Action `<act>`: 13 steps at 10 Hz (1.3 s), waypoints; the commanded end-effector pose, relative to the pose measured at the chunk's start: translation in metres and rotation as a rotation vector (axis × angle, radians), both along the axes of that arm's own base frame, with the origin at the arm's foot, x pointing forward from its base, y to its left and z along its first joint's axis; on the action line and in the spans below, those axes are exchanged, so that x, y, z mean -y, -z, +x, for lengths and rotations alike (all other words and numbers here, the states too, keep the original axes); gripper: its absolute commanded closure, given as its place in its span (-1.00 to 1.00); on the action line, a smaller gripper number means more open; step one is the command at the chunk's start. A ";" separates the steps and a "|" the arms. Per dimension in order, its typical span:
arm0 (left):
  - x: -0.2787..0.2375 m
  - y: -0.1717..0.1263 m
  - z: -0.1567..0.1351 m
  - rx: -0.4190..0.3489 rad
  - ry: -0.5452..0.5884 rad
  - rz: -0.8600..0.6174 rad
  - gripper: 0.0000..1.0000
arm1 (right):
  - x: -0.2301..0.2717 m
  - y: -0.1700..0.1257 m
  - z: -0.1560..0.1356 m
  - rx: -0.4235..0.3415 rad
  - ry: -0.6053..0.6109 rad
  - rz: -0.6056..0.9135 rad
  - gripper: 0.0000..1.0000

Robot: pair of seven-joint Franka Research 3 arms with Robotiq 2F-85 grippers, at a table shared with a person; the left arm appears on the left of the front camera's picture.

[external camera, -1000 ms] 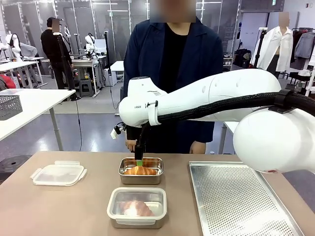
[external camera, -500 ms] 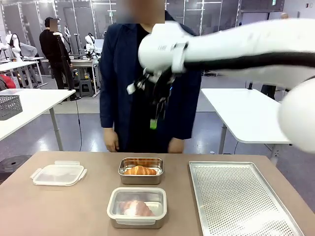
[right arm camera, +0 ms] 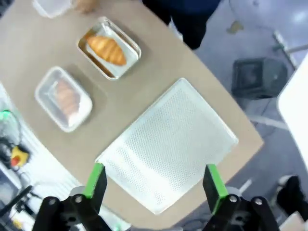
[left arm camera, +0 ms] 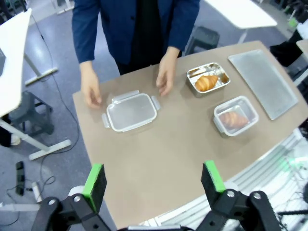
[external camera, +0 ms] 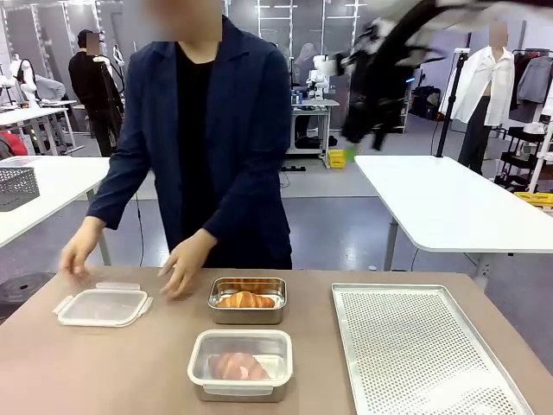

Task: Place the bread into the airtight container.
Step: Pick up a Butter Roll and place it into an empty Airtight Container.

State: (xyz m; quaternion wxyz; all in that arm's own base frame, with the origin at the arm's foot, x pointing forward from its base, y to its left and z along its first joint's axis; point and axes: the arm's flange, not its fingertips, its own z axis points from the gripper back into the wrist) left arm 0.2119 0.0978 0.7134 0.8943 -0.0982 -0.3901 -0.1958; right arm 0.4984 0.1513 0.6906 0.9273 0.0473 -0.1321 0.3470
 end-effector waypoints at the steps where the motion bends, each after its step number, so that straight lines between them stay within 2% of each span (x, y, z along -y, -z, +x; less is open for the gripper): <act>1: 0.001 -0.003 0.000 -0.003 0.004 0.010 -1.00 | 0.053 0.011 -0.062 0.061 0.110 0.146 -1.00; 4: 0.001 -0.003 0.000 -0.003 0.004 0.010 -1.00 | 0.118 -0.004 -0.142 0.203 0.266 0.266 -1.00; 5: 0.001 -0.003 0.000 -0.003 0.004 0.010 -1.00 | 0.138 -0.004 -0.163 0.229 0.288 0.330 -1.00; 7: 0.001 -0.003 0.000 -0.003 0.004 0.010 -1.00 | 0.166 -0.010 -0.203 0.256 0.361 0.343 -1.00; 8: 0.001 -0.003 0.000 -0.003 0.004 0.010 -1.00 | 0.176 -0.014 -0.215 0.246 0.387 0.330 -1.00; 9: 0.001 -0.003 0.000 -0.003 0.004 0.010 -1.00 | 0.180 -0.012 -0.215 0.202 0.392 0.299 -1.00; 10: 0.001 -0.003 0.000 -0.003 0.004 0.010 -1.00 | 0.177 -0.017 -0.207 0.251 0.335 0.338 -1.00; 13: 0.001 -0.003 0.000 -0.003 0.004 0.010 -1.00 | 0.177 -0.017 -0.207 0.251 0.335 0.338 -1.00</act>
